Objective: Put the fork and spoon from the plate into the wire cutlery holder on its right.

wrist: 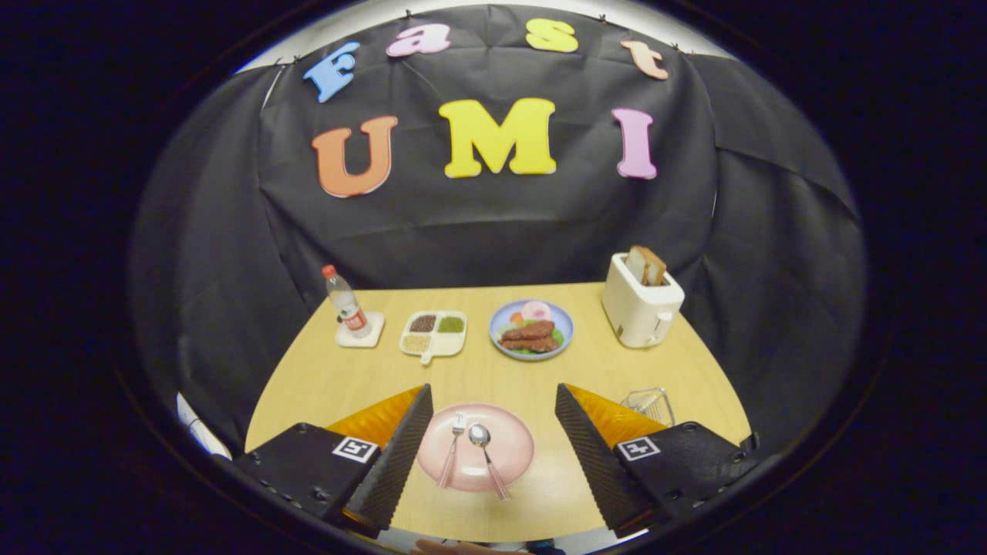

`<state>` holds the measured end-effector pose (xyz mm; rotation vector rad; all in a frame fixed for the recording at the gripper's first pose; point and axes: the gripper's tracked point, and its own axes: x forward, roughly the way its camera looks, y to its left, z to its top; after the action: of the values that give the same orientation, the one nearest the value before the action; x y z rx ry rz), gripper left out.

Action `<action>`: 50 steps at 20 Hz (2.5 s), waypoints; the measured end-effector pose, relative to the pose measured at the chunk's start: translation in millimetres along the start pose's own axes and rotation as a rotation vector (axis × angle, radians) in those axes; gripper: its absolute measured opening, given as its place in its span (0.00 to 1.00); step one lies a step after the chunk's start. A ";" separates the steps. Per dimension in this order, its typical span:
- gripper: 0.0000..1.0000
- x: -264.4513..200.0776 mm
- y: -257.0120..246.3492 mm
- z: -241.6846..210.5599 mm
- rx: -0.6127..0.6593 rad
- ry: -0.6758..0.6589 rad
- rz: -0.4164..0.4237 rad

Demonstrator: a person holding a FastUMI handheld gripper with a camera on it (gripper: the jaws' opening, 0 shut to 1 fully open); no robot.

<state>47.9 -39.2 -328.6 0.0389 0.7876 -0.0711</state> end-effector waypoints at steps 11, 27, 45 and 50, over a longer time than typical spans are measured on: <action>0.96 89.5 -7.2 -110.6 -0.145 0.268 -0.002; 0.51 146.3 -6.0 -196.6 -0.234 0.318 0.098; 0.01 119.3 -14.4 -175.3 -0.168 0.275 0.176; 0.01 88.7 -58.8 -130.6 -0.128 0.252 0.126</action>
<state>13.4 -94.2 -484.1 -0.0247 1.0378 0.1061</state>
